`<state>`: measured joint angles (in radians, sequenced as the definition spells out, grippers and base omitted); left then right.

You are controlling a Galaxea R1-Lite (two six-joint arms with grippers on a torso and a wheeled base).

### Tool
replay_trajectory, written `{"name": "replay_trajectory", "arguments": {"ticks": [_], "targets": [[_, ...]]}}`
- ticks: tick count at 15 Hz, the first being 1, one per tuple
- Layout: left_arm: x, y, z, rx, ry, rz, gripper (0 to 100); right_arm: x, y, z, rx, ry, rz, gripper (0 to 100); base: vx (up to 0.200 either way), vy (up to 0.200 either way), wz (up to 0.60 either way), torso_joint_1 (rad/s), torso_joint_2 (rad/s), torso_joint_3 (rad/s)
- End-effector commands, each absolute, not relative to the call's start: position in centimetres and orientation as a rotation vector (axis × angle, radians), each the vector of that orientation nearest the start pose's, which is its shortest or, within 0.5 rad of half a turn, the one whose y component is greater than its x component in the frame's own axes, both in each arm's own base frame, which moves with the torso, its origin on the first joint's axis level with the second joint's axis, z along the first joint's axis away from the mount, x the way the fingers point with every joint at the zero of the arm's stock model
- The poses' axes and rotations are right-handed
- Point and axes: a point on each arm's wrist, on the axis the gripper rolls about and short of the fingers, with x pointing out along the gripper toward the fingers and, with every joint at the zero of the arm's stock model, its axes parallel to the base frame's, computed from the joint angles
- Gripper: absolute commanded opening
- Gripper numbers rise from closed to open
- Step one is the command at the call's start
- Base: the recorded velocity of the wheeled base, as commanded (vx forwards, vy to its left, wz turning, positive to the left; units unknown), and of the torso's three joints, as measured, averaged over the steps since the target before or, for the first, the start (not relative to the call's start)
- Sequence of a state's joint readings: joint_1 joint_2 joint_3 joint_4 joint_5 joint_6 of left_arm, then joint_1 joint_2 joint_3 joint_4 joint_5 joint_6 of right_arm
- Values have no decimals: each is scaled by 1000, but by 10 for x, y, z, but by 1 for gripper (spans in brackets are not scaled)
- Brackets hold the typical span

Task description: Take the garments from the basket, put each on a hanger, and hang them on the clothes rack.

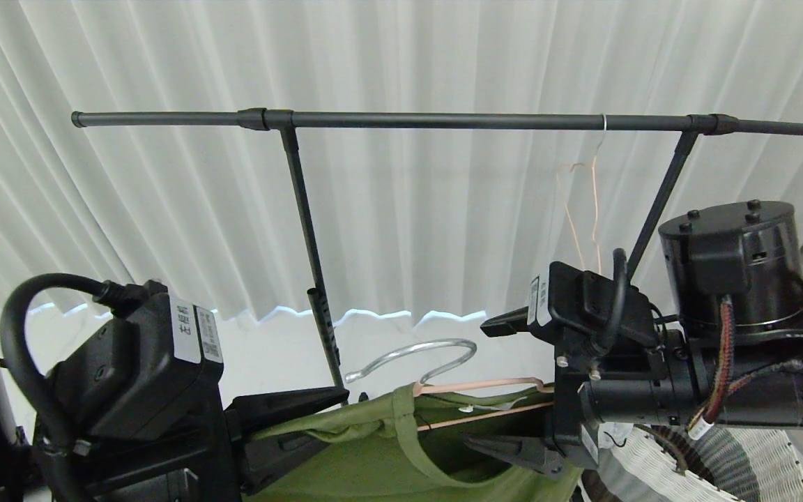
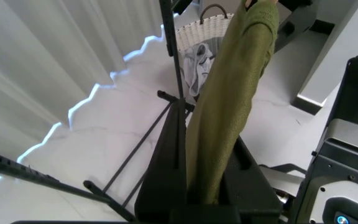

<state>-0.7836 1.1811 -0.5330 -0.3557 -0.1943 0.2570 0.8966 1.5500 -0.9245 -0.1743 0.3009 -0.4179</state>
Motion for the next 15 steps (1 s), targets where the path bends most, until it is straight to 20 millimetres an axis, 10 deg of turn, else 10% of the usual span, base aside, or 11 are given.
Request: {"name": "replay_trajectory", "arguments": {"ticks": [1, 8, 9, 15], "targets": [[117, -122, 203, 324, 165, -1005, 0, 165, 218, 212, -506, 215, 1264, 100, 0, 0, 0, 0, 0, 0], [118, -123, 206, 321, 156, -1002, 0, 163, 219, 212, -535, 190, 1281, 100, 0, 0, 0, 0, 0, 0], [118, -123, 206, 321, 156, -1002, 0, 162, 219, 212, -537, 186, 1283, 0, 0, 0, 0, 0, 0, 0], [117, -123, 205, 324, 159, -1000, 0, 163, 220, 213, -558, 168, 1278, 0, 0, 0, 0, 0, 0, 0]]}}
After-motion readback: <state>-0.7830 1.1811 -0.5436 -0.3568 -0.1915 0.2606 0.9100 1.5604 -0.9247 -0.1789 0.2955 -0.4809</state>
